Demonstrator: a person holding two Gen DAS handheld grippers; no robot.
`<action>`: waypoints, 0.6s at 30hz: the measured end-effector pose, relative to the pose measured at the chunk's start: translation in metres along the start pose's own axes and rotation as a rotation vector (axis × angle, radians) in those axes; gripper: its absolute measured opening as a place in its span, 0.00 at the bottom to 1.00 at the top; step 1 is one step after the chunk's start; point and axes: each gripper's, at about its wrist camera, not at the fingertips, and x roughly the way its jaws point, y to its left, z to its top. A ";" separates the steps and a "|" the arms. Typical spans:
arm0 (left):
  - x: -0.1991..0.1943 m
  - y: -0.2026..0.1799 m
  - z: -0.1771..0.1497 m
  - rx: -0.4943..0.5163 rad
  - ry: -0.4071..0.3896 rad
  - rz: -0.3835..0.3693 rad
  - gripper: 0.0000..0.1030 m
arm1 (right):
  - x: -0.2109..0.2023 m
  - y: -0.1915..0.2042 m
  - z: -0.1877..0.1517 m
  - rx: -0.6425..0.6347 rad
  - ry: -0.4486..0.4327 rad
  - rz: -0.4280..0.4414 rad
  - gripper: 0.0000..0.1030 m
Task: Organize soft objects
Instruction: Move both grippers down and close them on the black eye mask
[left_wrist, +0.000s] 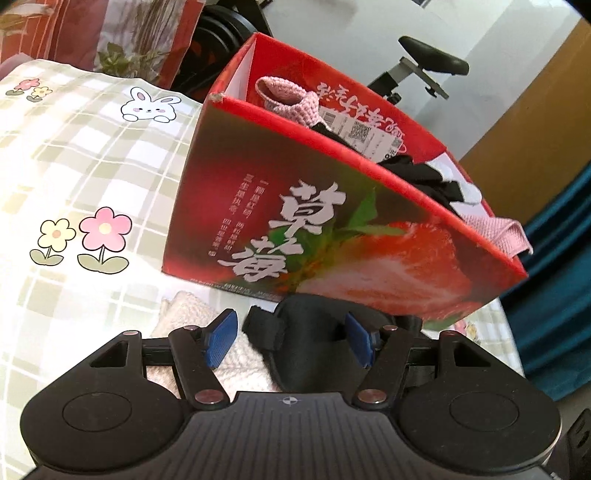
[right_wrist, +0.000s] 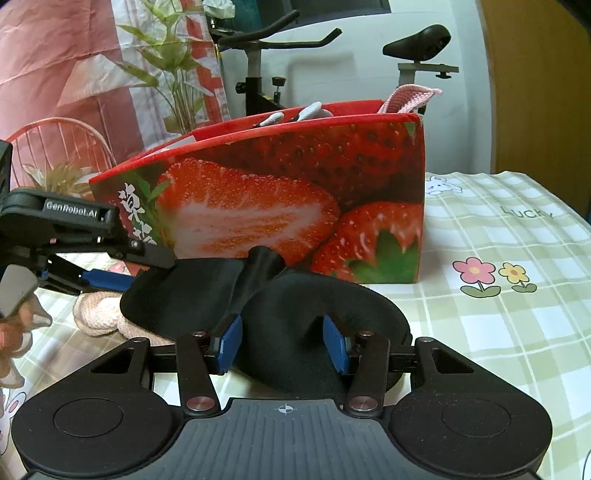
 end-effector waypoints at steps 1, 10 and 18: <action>-0.003 -0.002 0.000 0.011 -0.009 -0.010 0.58 | 0.000 0.000 0.000 -0.001 0.000 0.000 0.45; -0.044 -0.033 -0.018 0.210 -0.065 -0.056 0.21 | -0.002 0.003 -0.001 -0.017 -0.004 -0.003 0.45; -0.066 -0.025 -0.060 0.164 -0.123 -0.045 0.13 | -0.011 0.000 -0.003 0.000 -0.028 0.045 0.46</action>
